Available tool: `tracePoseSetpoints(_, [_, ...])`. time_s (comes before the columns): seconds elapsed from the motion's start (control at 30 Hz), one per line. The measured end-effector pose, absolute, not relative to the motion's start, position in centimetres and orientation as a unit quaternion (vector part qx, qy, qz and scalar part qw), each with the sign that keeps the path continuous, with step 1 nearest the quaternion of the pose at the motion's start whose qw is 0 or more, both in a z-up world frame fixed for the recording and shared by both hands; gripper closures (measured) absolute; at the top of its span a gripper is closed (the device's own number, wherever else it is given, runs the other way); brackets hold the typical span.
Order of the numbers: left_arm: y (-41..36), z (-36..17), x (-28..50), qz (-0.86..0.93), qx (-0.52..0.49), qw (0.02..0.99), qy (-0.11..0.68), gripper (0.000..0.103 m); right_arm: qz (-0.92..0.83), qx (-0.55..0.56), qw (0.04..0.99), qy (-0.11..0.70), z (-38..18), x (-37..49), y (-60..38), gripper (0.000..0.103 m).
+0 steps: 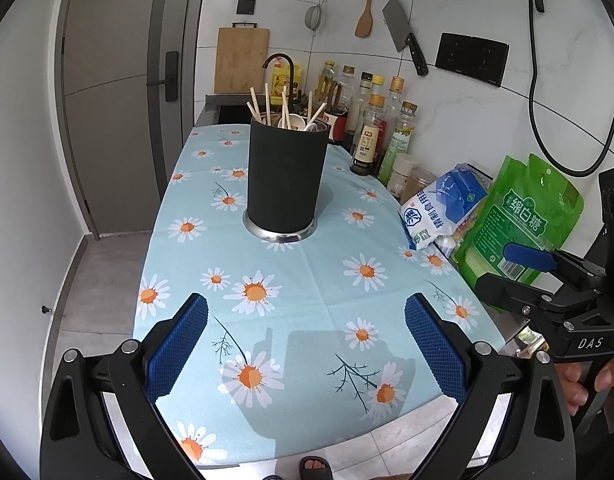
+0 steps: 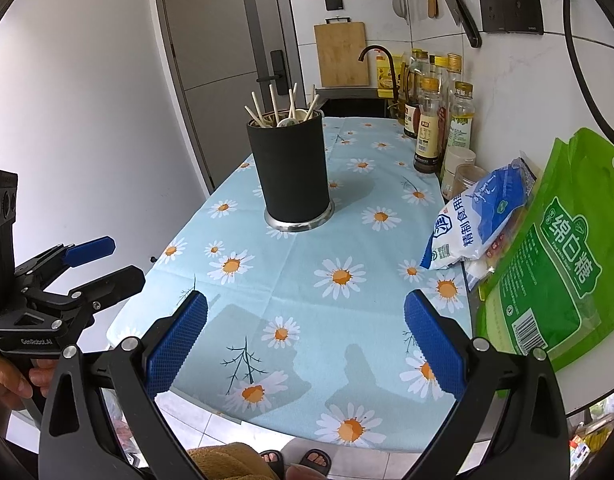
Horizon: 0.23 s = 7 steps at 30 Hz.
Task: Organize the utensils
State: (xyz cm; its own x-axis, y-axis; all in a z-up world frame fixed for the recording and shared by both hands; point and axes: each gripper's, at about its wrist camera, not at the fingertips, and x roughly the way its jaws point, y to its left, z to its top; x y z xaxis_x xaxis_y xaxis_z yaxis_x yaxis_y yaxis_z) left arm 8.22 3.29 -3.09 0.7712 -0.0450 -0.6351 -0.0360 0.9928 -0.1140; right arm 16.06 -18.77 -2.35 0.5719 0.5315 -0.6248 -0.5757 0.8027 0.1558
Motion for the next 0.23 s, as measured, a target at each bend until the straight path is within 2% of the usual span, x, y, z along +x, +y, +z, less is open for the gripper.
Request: tracePoseSetpoints(0.23, [2.96, -2.9, 8.35, -0.008, -0.048, 0.94, 0.337, 0.007, 0.311, -0.032, 0.887, 0.34, -2.22, 16.15, -18.42, 0.005])
